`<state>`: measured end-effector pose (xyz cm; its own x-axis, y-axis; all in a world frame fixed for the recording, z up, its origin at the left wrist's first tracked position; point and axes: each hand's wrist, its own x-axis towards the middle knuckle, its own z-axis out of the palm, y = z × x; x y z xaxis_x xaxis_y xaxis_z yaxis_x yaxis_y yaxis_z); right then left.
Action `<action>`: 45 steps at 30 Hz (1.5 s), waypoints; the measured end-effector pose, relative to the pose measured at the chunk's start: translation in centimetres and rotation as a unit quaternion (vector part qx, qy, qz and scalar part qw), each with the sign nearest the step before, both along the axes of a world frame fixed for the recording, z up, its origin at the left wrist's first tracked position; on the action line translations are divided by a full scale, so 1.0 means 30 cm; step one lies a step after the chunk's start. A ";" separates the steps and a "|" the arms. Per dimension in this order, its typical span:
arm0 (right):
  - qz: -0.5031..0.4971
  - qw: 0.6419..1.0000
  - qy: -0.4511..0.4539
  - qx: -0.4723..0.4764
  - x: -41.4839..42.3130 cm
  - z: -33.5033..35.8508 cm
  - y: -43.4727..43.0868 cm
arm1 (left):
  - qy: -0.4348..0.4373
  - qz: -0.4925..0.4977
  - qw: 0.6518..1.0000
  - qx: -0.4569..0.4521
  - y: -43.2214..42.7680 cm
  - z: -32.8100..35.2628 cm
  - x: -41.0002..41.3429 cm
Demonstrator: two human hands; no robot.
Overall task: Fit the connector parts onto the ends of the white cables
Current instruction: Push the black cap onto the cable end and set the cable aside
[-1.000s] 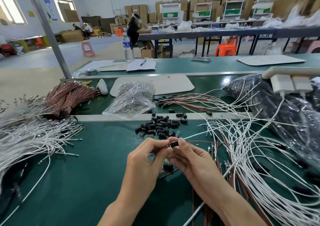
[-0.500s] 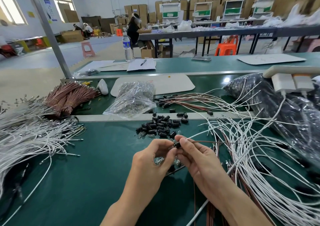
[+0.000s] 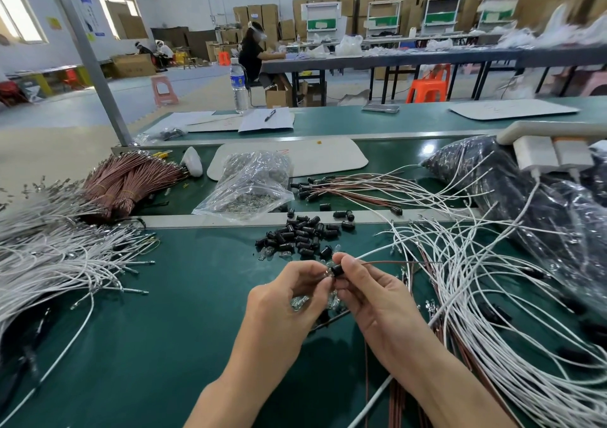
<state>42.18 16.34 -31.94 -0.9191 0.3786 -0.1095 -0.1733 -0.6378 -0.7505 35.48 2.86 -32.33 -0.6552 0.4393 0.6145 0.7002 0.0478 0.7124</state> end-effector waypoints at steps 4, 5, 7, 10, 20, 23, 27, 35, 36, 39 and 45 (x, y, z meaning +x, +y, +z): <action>0.007 1.000 -0.005 -0.004 -0.001 0.000 -0.009 | 0.008 -0.001 1.000 -0.003 -0.002 0.001 -0.007; 0.008 1.000 -0.005 -0.008 -0.001 0.000 -0.012 | 0.011 0.001 1.000 -0.003 -0.003 0.002 -0.008; 0.012 1.000 -0.004 -0.010 0.000 -0.001 -0.015 | 0.006 0.001 1.000 0.001 -0.003 0.000 -0.011; 0.016 1.000 -0.008 0.006 0.004 0.000 -0.020 | -0.024 -0.002 1.000 0.009 -0.003 -0.008 -0.013; -0.044 0.999 -0.008 0.000 0.008 0.002 -0.010 | -0.015 0.017 0.999 -0.041 -0.011 0.002 -0.026; -0.042 0.997 -0.014 0.069 0.015 0.002 -0.023 | -0.046 0.003 0.998 -0.050 0.001 0.003 -0.006; -0.032 0.993 -0.011 0.109 0.021 0.006 -0.038 | -0.045 0.022 0.993 -0.106 -0.001 -0.007 0.001; -0.020 0.988 -0.004 0.152 0.012 -0.006 -0.055 | 0.023 0.105 0.973 -0.203 -0.027 -0.003 -0.009; -0.018 0.988 -0.002 0.152 0.012 -0.008 -0.053 | 0.015 0.099 0.974 -0.206 -0.026 -0.002 -0.007; -0.009 0.987 0.000 0.162 0.015 -0.011 -0.044 | -0.004 0.081 0.974 -0.210 -0.023 -0.006 -0.006; -0.001 0.986 -0.001 0.167 0.014 -0.010 -0.043 | -0.056 0.060 0.982 -0.172 -0.014 -0.019 -0.004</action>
